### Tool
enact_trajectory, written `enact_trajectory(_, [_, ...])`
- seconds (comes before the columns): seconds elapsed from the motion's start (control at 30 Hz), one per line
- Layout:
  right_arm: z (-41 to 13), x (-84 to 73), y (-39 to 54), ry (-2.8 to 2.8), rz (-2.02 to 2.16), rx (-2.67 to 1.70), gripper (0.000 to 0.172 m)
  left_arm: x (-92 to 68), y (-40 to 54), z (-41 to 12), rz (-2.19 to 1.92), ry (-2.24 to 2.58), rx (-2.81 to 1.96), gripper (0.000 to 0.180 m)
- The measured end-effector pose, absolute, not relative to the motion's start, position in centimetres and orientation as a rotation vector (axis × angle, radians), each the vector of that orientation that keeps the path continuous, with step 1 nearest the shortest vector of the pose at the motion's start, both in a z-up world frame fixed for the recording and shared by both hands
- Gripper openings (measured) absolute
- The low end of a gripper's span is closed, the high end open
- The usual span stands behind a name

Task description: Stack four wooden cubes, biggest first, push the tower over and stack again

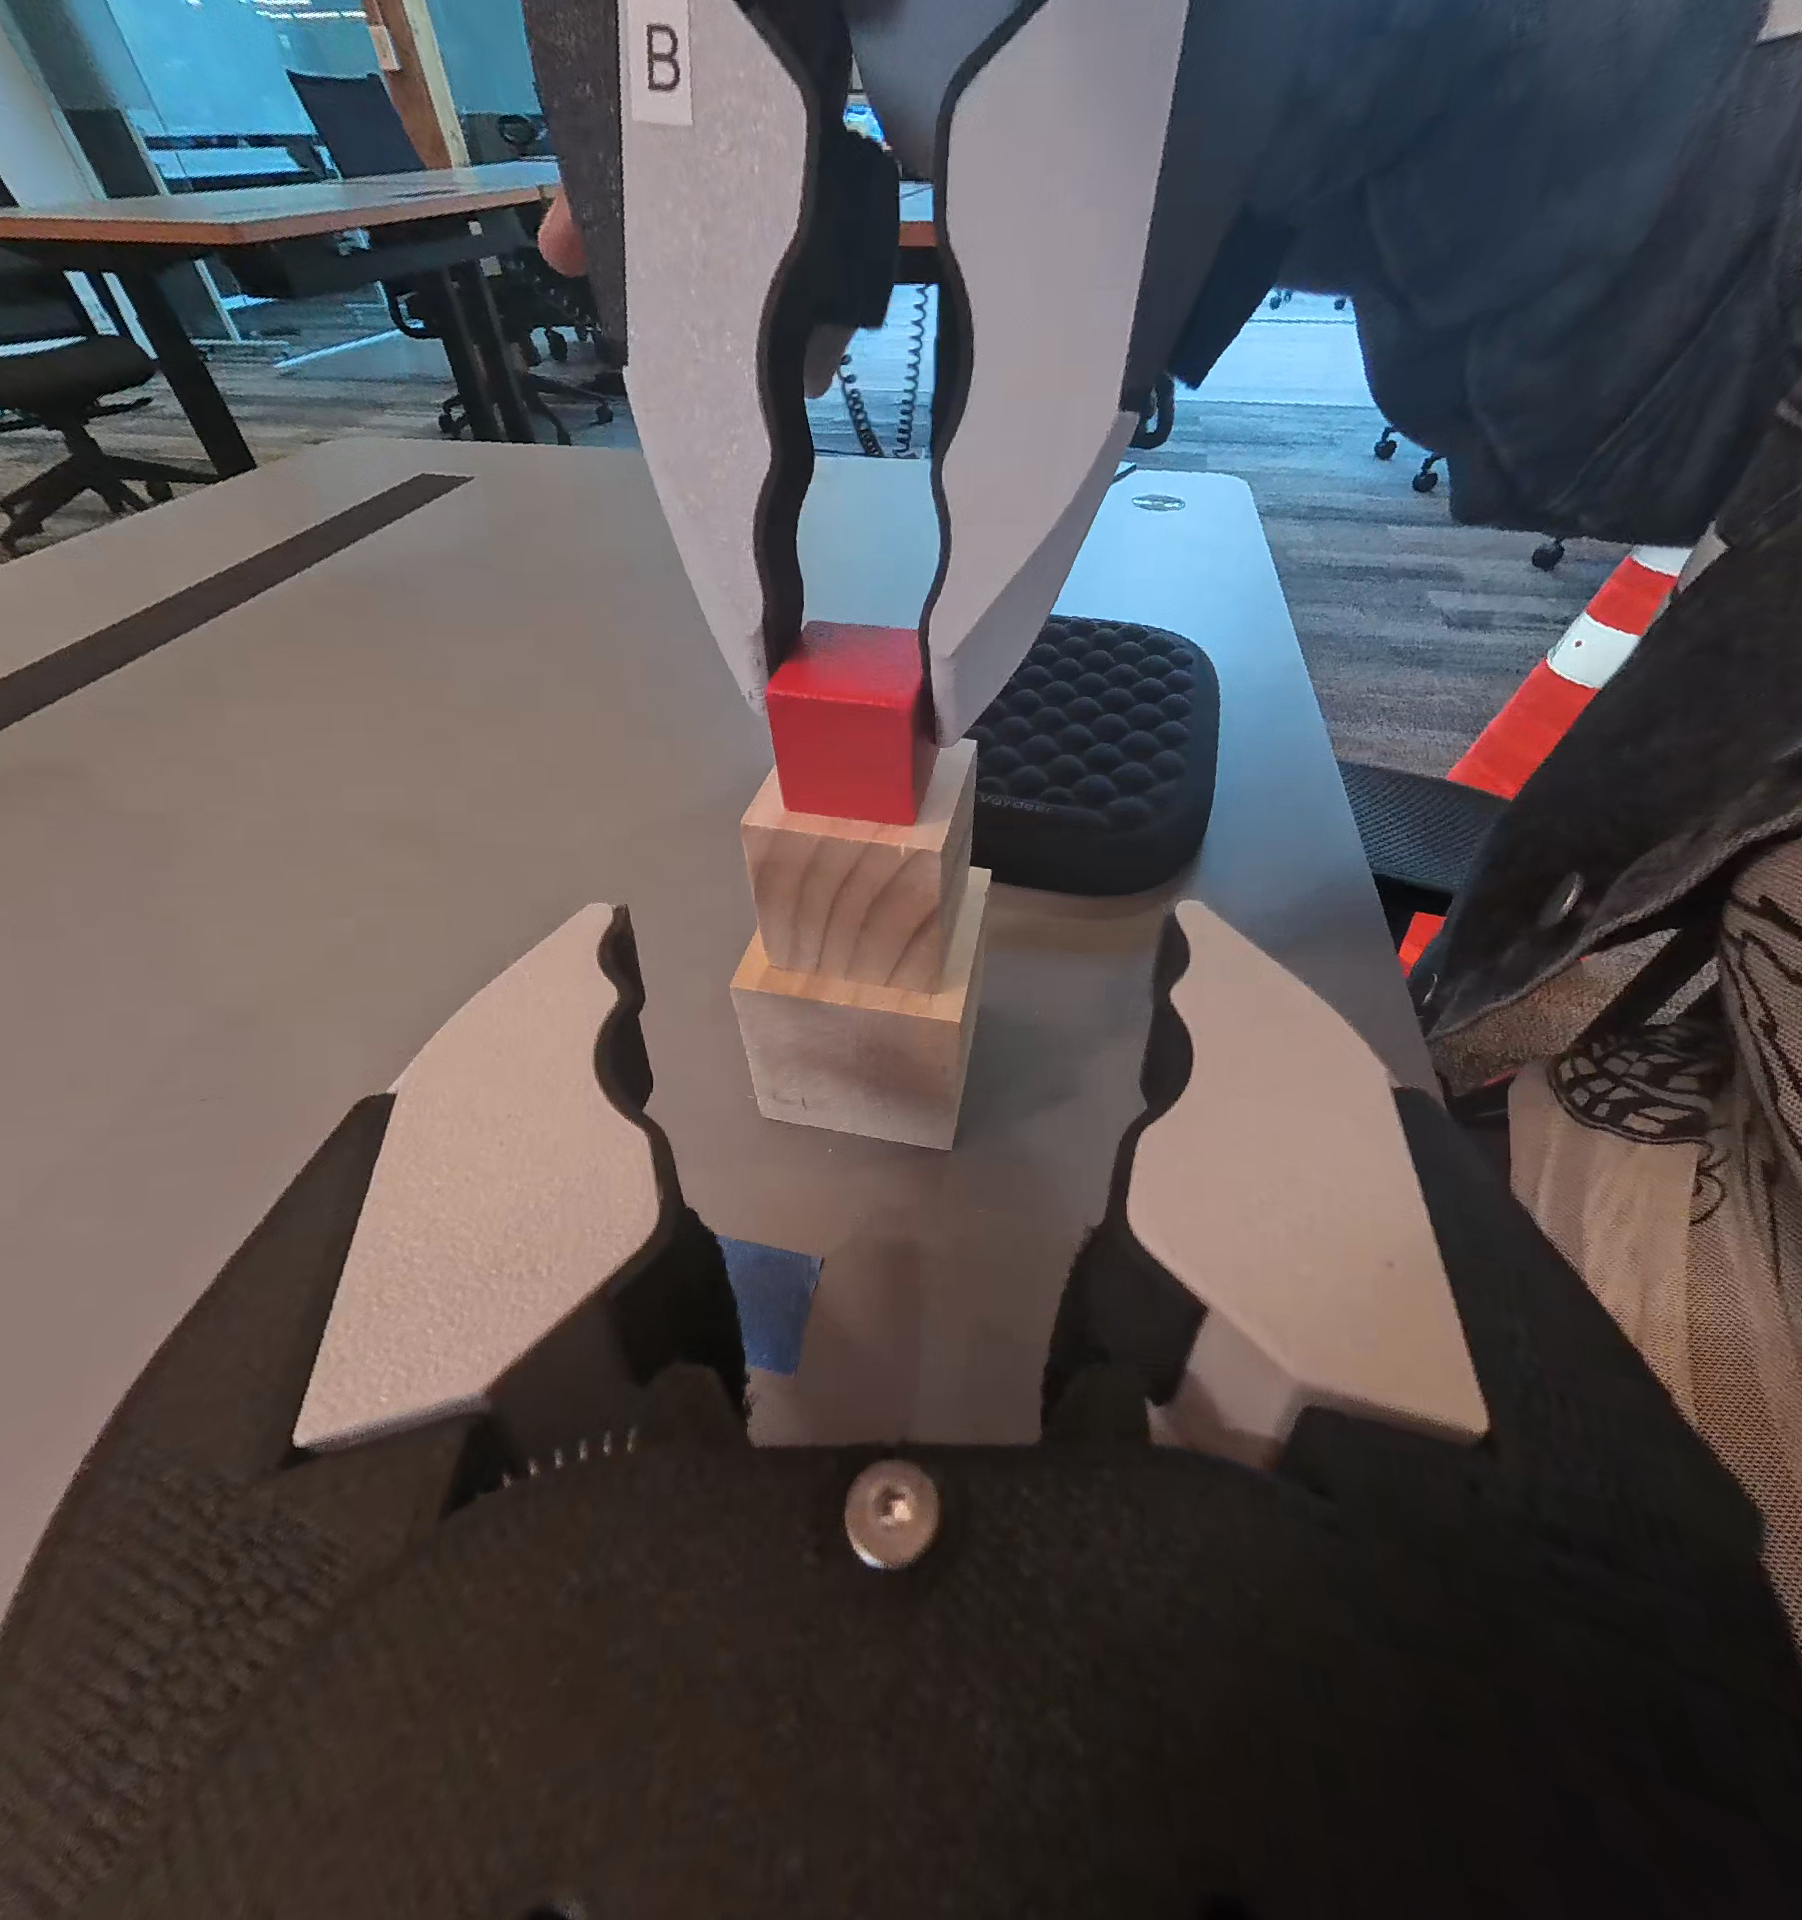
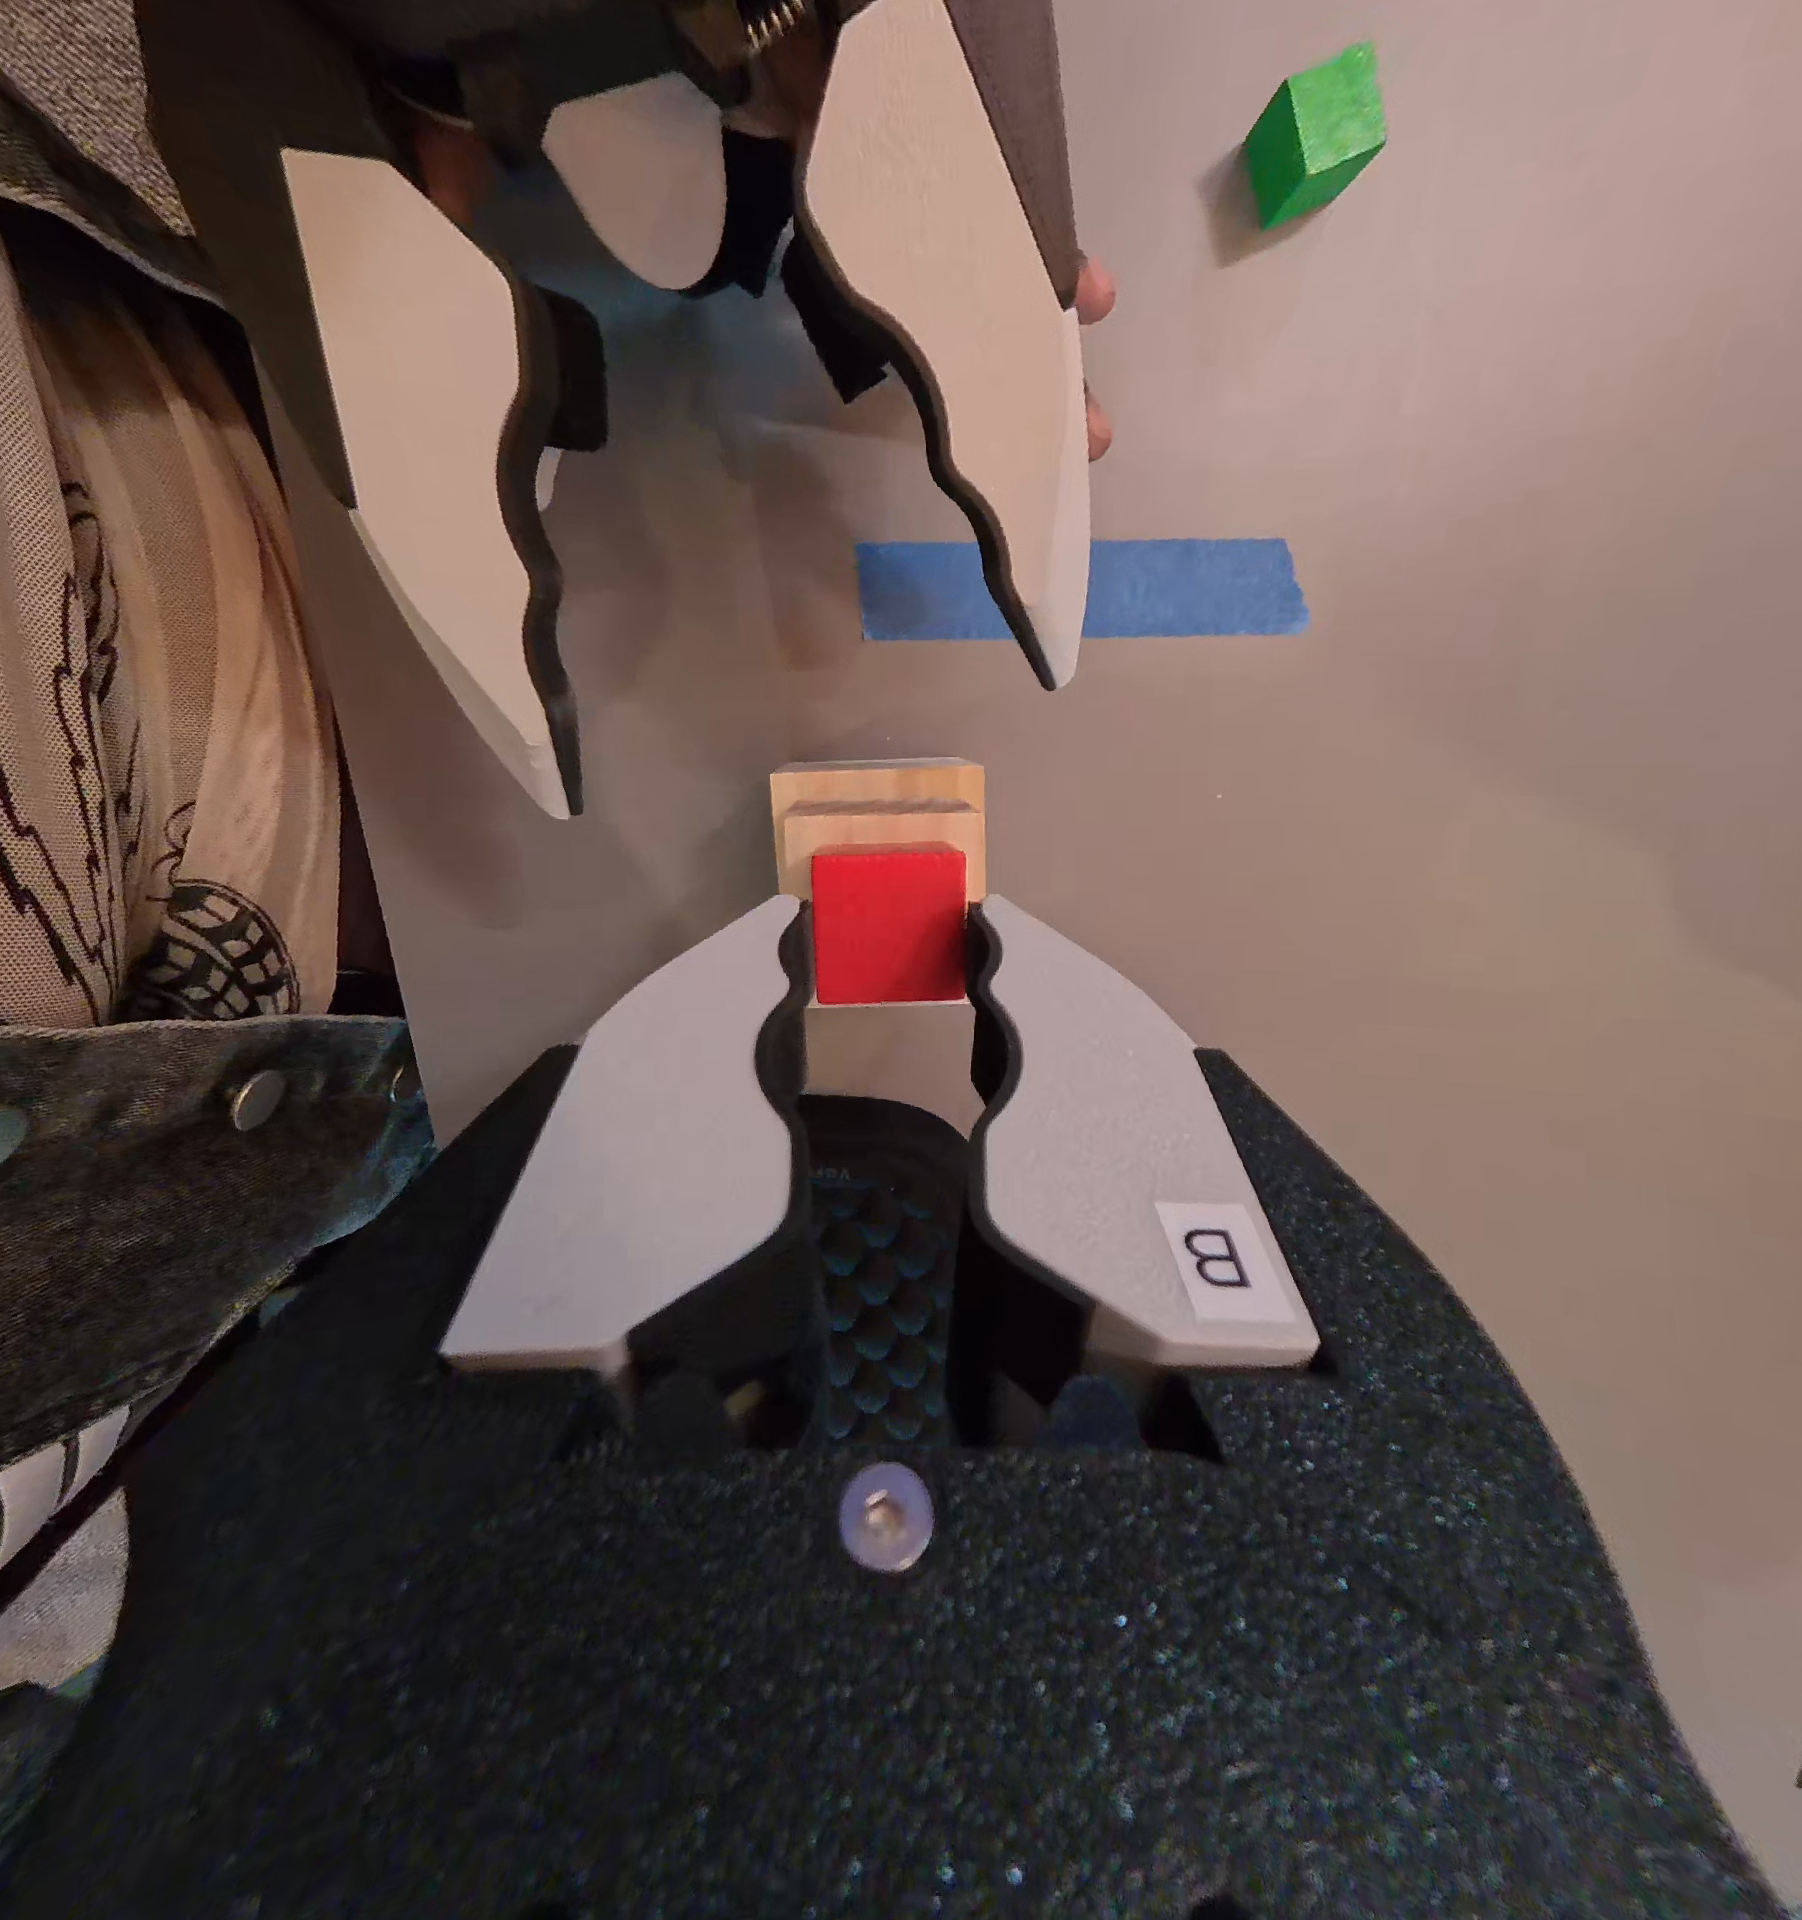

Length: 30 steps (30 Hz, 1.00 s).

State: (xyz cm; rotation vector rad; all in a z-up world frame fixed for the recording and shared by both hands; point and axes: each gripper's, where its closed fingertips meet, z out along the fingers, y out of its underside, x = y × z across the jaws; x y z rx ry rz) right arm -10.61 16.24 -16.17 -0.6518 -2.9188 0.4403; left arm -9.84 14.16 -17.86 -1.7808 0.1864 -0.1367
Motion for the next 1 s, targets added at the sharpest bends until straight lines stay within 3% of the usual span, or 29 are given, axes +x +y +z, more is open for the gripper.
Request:
enact_trajectory(0.4, [-16.3, -10.4, 16.4, -2.904, 0.477, -0.673, 0.029, -9.7, 14.2, -18.0, -0.144, 0.185, -1.783, 0.094])
enact_trajectory(0.57, [-15.2, -10.3, 16.0, -2.839, 0.625, -0.672, 0.049, -9.9, 13.6, -17.1, -0.144, 0.188, -1.764, 0.094])
enact_trajectory(0.77, [-11.3, -10.7, 15.9, -2.419, 1.187, -0.564, 0.083, -15.2, 9.5, -15.0, 0.057, 0.171, -1.838, 0.092])
enact_trajectory(1.0, [-13.7, -10.2, 19.0, -2.136, 1.366, -0.705, 0.092, -24.3, 5.4, -20.8, 0.168, 0.087, -2.397, 0.058])
